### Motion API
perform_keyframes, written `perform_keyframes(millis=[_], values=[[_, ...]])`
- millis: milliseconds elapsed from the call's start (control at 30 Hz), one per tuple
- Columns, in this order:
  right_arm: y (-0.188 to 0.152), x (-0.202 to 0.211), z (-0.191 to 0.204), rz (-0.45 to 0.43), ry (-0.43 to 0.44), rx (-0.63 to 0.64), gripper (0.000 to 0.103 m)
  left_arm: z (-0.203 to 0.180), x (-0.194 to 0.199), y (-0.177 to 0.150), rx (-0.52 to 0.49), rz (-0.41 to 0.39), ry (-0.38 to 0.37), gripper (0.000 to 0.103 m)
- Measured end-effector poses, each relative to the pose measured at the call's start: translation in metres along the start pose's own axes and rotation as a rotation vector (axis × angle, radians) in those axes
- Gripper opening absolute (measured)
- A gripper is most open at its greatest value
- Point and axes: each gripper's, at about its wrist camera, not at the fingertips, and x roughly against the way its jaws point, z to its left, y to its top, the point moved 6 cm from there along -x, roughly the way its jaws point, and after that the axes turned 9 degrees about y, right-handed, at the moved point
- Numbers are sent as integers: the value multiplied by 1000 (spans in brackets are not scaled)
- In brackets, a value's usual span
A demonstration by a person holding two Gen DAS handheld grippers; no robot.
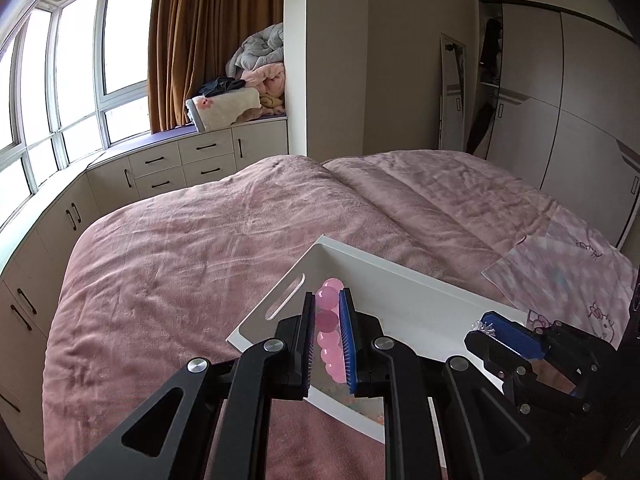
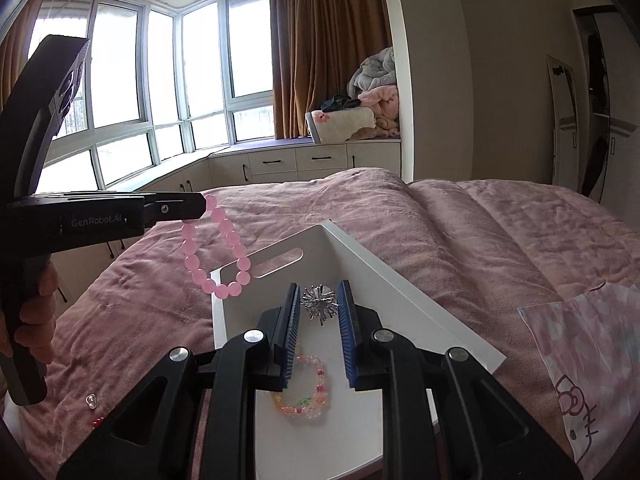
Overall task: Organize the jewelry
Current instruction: 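Carry the pink bracelet and silver brooch over the bin and release both, then move both open tools back toward the red bracelet and earrings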
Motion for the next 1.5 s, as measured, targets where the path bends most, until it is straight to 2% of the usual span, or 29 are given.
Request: perform_keyframes(millis=[167,400,500,567,600,667,700,733,767,933,1033,1167,1367,1500], values=[[-8,-11,-16,54,-34,-22,20,-26,-35,-10,-31,73,-19,17],[-23,-28,-25,124,-37,-37,20,-40,-82,-34,-30,178,-23,19],[-26,-32,-25,136,-49,-31,22,-39,-92,-37,-20,180,-7,42],[-27,-34,-24,140,-50,-24,22,-35,-95,-36,-2,176,-5,45],[-28,-35,-23,138,-52,-20,26,-32,-95,-35,6,174,0,50],[-26,-34,-20,116,-46,-9,40,-25,-92,-32,26,154,4,56],[-24,-33,-17,101,-52,-1,49,-21,-89,-29,35,141,12,62],[-21,-31,-15,82,-52,7,53,-15,-86,-27,45,128,25,70],[-18,-28,-13,61,-43,15,53,-9,-81,-25,58,109,35,72],[-7,-11,7,-43,-26,51,71,29,-50,-14,97,22,101,85],[0,0,22,-95,2,74,73,53,-29,-11,114,-25,148,91],[4,7,45,-131,45,95,79,85,-6,-12,144,-38,177,92],[1,11,91,-150,117,209,80,128,26,-24,159,-56,230,93],[-11,6,125,-117,165,296,80,153,43,-40,175,-50,249,93]])
